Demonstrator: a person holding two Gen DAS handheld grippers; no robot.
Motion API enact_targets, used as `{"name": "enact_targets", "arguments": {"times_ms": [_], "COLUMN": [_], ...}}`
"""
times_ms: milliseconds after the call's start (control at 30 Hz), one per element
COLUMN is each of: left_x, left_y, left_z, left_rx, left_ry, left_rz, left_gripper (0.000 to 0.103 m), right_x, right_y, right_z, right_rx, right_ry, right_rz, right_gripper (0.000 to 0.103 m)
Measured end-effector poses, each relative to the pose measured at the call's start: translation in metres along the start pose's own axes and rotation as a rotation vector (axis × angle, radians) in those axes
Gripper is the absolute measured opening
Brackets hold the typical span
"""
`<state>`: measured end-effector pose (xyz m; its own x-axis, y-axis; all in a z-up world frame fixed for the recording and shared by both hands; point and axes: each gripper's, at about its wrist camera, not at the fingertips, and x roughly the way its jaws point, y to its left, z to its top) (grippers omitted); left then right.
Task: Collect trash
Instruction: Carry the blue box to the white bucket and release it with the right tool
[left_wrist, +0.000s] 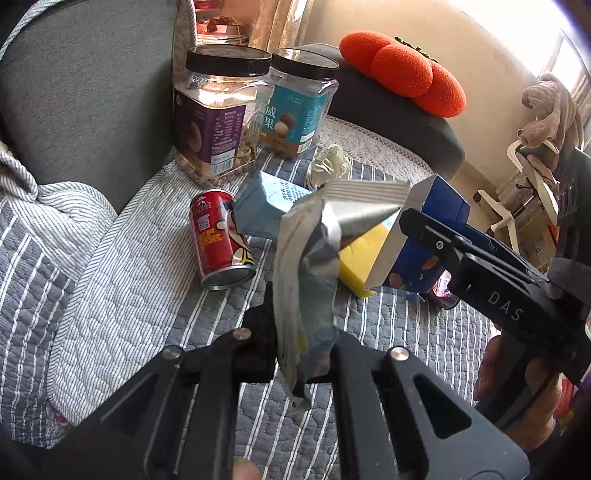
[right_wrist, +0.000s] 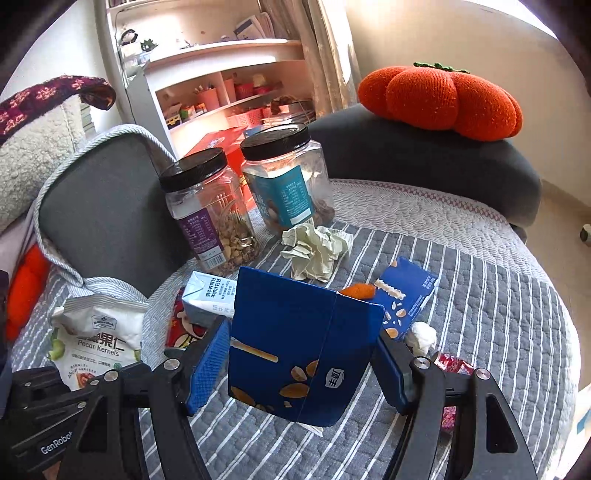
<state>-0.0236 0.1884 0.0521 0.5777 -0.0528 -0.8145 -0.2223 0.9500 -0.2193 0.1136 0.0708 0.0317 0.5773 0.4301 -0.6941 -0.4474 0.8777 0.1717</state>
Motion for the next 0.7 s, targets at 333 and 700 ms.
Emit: {"name": "enact_targets", "arguments": {"times_ms": [333,700], "left_x": [0.010,0.024], "left_y": [-0.052,-0.116], "left_z": [-0.006,-0.021], "left_rx": [0.079,0.212], "left_ry": [-0.007,0.033], "left_rz": [-0.049,-0.091], "left_gripper": [0.008,0.008], "right_x": [-0.072,-0.178], "right_y": [-0.050,-0.170], "right_z": [-0.003,-0.033], "right_rx": [0.058,0.299], "right_ry": [-0.106,-0.254], "right_rz": [-0.134,-0.419], "right_gripper": [0.073,0.073]}}
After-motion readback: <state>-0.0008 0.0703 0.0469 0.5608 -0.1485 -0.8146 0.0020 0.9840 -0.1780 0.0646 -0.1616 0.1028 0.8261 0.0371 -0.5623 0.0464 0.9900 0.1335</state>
